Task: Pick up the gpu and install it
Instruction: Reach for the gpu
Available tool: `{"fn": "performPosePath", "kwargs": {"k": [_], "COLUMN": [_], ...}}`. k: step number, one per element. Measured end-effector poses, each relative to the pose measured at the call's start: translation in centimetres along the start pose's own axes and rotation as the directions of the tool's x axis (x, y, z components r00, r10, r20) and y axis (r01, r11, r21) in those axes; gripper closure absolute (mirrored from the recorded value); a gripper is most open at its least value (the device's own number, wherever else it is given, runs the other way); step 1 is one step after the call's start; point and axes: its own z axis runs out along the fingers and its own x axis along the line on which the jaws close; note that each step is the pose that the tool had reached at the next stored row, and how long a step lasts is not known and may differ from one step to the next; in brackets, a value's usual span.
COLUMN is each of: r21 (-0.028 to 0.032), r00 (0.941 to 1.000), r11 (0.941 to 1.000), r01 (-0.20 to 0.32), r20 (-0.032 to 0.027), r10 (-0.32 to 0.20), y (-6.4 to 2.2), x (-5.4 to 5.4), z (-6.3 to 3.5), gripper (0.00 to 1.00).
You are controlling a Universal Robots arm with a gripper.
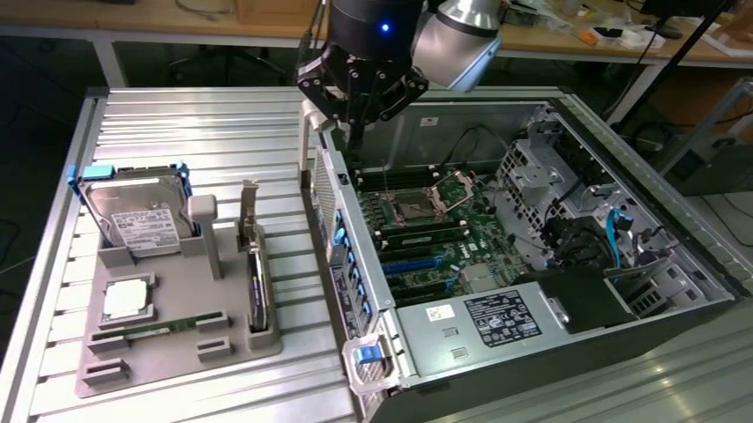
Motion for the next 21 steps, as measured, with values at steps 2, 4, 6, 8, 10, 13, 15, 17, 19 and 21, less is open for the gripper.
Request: {"fn": "performPosePath", "kwargs": {"k": [2,4,6,8,10,13,15,17,19,21], "r21": [-0.0001,0.0,0.0,0.0,0.0,0.0,0.0001,0.0,0.0,0.0001], "r00": [1.0,1.0,1.0,1.0,1.0,1.0,1.0,1.0,1.0,1.0], "r11": [1.0,1.0,1.0,1.0,1.0,1.0,1.0,1.0,1.0,1.0], "r01": [0.0,0.0,0.0,0.0,0.0,0.0,0.0,0.0,0.0,0.0], "r20": [0.0,0.0,0.0,0.0,0.0,0.0,-0.0001,0.0,0.0,-0.0001], "r10": [0.0,0.0,0.0,0.0,0.0,0.0,0.0,0.0,0.0,0.0], "y": [-0.02,-0.04,-0.06,-0.08,-0.1,-0.12,-0.14,-0.15,-0.17,-0.18], "x": [0.2,0.4,0.5,0.7,0.8,1.1,1.3,1.5,1.6,1.8], "z": [0.0,-0.01,-0.02,-0.02,-0.03,-0.03,-0.04,-0.04,-0.05,-0.06], "gripper": [0.89,0.89,0.89,0.89,0.89,0.89,0.89,0.89,0.89,0.89]}}
